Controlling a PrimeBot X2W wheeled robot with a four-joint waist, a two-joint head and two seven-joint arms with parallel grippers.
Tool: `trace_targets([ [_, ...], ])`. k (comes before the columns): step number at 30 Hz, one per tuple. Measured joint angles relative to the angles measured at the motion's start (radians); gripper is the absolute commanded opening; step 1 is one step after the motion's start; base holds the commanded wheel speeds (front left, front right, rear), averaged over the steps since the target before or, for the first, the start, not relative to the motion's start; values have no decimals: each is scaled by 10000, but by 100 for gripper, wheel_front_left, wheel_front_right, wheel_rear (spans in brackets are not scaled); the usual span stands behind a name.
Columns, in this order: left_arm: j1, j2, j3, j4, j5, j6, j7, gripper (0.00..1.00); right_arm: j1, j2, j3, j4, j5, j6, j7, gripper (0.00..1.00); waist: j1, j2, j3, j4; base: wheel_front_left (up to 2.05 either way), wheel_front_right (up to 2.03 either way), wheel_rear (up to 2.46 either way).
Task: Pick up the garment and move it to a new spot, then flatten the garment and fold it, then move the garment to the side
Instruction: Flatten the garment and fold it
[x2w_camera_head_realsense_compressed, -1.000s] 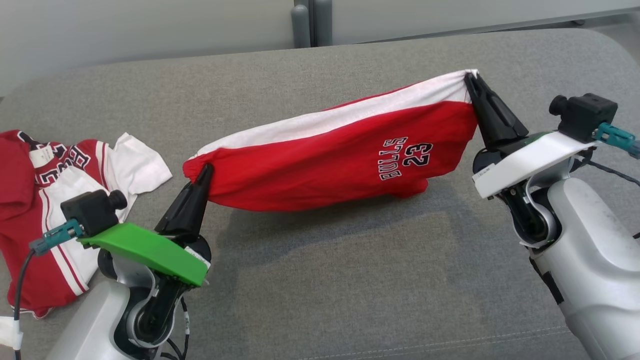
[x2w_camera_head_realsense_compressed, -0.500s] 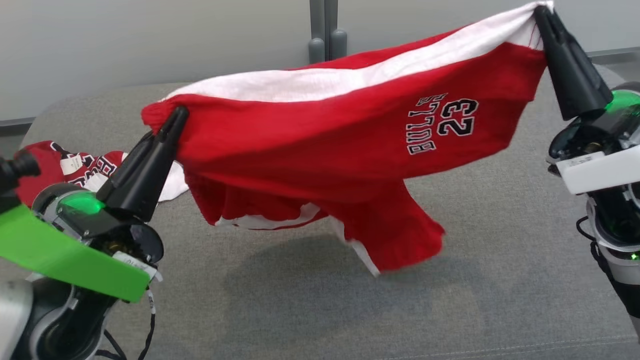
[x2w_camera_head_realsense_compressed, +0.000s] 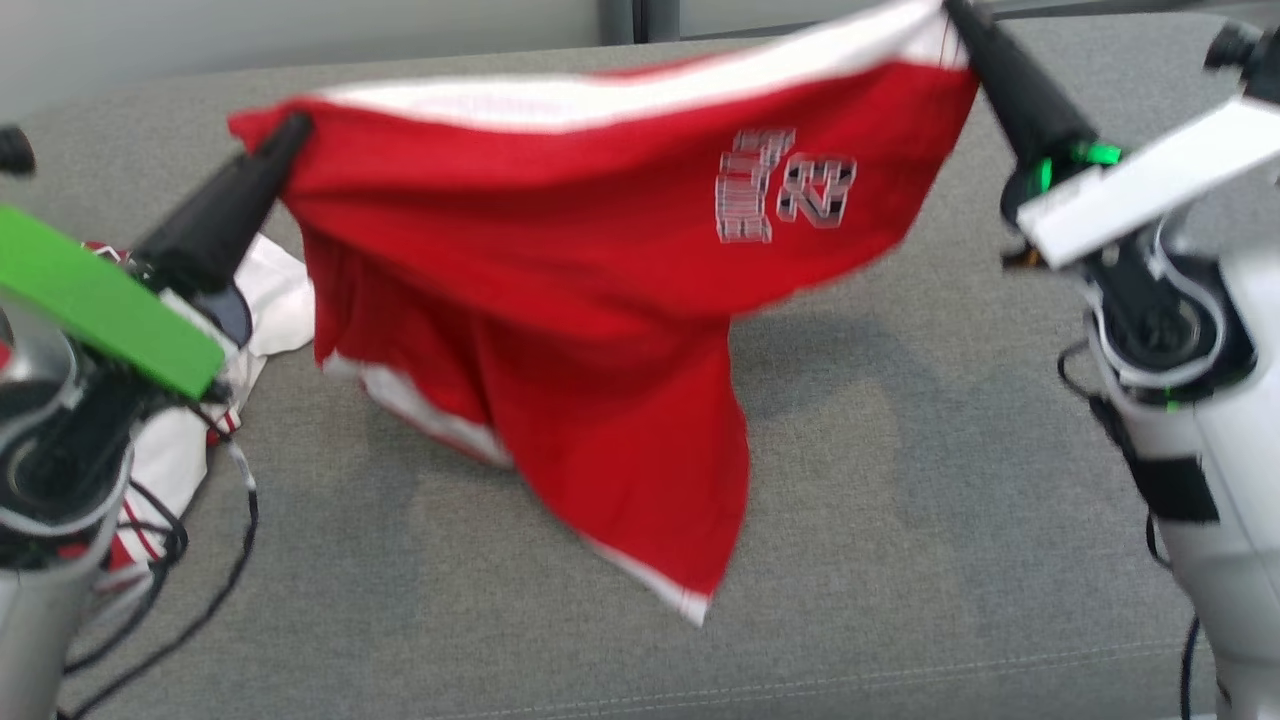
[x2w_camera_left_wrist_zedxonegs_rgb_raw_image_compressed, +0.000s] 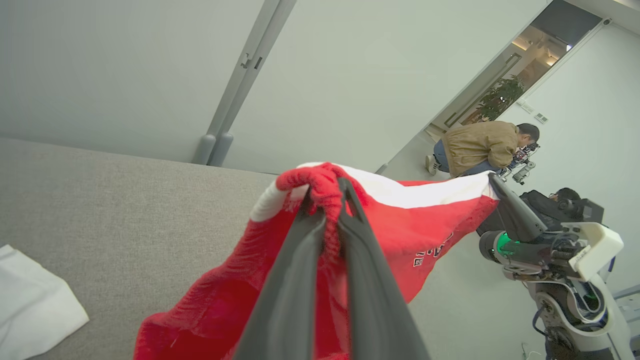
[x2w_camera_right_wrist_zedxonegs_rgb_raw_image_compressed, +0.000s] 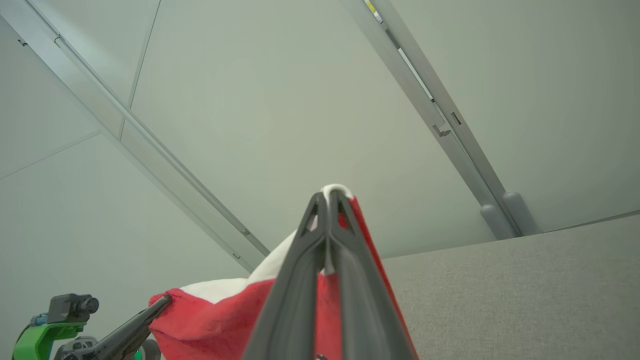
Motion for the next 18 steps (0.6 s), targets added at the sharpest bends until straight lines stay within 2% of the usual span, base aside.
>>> trace_targets([
  [3,-1806,-347,63,332,650,0,-207,0,-2092,537,-510,539,-477,-688,-272,0,0,0,401,-91,0,0,0],
  [5,-3004,-767,4,407,849,-2,-372,0,-3412,598,-769,694,-943,-1001,-466,0,0,0,672,-171,0,0,0],
  [6,-3495,-924,-81,525,1170,-4,-483,0,-3968,560,-899,815,-1231,-1041,-646,0,0,0,805,-211,0,0,0],
  [10,-4164,-1267,-190,1202,1885,-362,-1212,0,-5066,257,-788,1289,-2050,-909,-1005,0,0,0,1272,-394,0,0,0],
  [12,-3904,-1160,-470,1544,2257,-805,-1461,0,-5037,378,-487,1517,-2082,-802,-1066,0,1,0,1472,-502,0,0,0],
  [14,-3019,-1208,-834,1969,2525,-1289,-1908,0,-4538,468,-98,1793,-2079,-489,-1208,0,1,0,1632,-627,0,0,0],
  [15,-3019,-1208,-834,1969,2525,-1289,-1908,0,-4538,468,-98,1793,-2079,-489,-1208,0,1,0,1632,-627,0,0,0],
  [18,-872,-1678,-1275,2403,2445,-1572,-2516,0,-2570,470,100,1875,-1843,-222,-1269,0,2,0,1804,-779,0,0,0],
])
